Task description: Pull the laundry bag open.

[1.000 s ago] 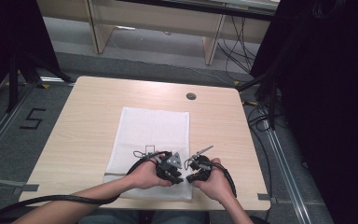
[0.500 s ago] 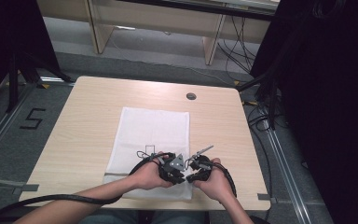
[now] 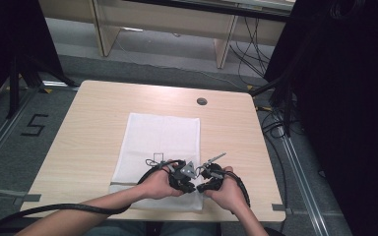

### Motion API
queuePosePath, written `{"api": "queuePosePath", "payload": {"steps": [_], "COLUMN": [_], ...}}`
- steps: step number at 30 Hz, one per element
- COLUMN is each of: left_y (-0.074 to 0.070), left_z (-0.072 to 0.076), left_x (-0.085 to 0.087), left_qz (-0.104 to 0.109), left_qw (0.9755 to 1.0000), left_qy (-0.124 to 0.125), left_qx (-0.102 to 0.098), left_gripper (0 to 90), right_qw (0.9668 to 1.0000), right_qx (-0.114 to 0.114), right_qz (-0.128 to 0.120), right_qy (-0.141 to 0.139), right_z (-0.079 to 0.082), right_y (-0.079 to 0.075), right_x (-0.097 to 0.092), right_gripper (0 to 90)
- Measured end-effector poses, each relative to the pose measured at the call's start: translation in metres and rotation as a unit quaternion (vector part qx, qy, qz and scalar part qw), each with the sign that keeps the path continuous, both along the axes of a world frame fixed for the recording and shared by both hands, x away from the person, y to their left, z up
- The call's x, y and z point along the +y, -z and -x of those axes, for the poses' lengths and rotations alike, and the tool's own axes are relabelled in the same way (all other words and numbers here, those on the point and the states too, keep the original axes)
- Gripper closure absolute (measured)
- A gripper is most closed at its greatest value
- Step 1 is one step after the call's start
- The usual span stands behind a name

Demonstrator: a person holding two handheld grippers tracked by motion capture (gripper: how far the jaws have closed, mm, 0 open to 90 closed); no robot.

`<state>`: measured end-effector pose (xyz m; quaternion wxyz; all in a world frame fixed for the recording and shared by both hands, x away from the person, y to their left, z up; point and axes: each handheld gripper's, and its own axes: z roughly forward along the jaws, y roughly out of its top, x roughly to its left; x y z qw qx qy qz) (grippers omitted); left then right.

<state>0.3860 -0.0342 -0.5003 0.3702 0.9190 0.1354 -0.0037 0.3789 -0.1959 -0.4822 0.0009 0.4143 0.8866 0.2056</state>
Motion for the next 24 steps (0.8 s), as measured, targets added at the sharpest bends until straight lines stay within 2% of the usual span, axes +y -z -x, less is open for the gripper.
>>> {"api": "queuePosePath", "payload": {"steps": [7,10,11,12,13,16,24], "left_y": [-0.0055,-0.0050,-0.0059,-0.0063,-0.0072,-0.0090,-0.0081], "left_z": [-0.0025,-0.0024,-0.0031,-0.0033,-0.0039,-0.0045,-0.0042], "left_x": [0.0014,0.0017,0.0021,0.0023,0.0028,0.0039,0.0038], "left_qz": [-0.018,-0.014,-0.017,-0.020,-0.025,-0.036,-0.034], "left_qw": [0.9998,0.9998,0.9997,0.9995,0.9993,0.9987,0.9987], "left_qy": [0.009,0.008,0.014,0.016,0.021,0.027,0.026], "left_qx": [-0.009,-0.009,-0.014,-0.018,-0.020,-0.026,-0.026], "left_gripper": [82.9,82.9,82.9,83.0,83.0,83.0,83.0], "right_qw": [1.0000,0.9999,0.9997,0.9995,0.9997,0.9995,0.9993], "right_qx": [0.001,-0.001,0.002,-0.005,-0.008,-0.009,-0.011], "right_qz": [0.006,0.012,0.022,0.027,0.018,0.026,0.034], "right_qy": [-0.003,-0.001,-0.013,-0.014,-0.017,-0.014,-0.014], "right_z": [0.0009,0.0012,0.0006,0.0003,0.0009,0.0013,0.0014], "right_y": [-0.0006,-0.0006,-0.0004,-0.0004,-0.0009,-0.0014,-0.0018], "right_x": [0.0011,0.0022,0.0009,0.0010,0.0023,0.0046,0.0071], "right_gripper": [90.0,90.0,90.0,90.0,90.0,90.0,90.0]}}
